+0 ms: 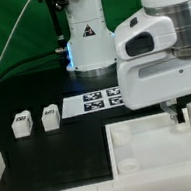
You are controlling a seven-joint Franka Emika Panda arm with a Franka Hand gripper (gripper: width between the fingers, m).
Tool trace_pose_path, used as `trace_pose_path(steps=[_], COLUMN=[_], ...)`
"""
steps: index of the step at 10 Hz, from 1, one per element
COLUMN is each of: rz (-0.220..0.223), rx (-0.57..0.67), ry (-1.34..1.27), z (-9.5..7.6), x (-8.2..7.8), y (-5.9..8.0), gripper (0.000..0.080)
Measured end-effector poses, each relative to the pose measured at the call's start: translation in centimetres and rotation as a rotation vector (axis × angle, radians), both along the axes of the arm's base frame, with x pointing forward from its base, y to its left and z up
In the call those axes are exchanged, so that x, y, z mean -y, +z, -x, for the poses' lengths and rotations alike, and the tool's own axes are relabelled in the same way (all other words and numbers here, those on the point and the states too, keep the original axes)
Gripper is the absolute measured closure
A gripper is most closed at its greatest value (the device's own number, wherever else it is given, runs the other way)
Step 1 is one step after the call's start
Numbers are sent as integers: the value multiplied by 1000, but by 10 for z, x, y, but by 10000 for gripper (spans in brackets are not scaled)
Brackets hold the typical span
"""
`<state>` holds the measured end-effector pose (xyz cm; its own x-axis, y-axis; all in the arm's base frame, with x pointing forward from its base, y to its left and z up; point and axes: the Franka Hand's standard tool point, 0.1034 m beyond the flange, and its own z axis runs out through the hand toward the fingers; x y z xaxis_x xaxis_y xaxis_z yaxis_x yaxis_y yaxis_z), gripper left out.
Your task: Assemble one leg
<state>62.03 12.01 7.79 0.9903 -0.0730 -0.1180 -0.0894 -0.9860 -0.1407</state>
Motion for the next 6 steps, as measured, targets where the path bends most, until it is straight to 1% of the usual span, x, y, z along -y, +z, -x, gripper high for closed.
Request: trace_pose_path(steps=[1,2,3,4,5,6], rz=[4,-9,-5,-5,-1,0], rx=[69,89,75,75,62,36], ry=[238,321,234,238,147,-28], z=[-7,-9,-8,-8,-8,-8], x=[2,1,0,0,-1,-4], y=[2,3,2,2,2,2], gripper=[150,150,153,153,379,379])
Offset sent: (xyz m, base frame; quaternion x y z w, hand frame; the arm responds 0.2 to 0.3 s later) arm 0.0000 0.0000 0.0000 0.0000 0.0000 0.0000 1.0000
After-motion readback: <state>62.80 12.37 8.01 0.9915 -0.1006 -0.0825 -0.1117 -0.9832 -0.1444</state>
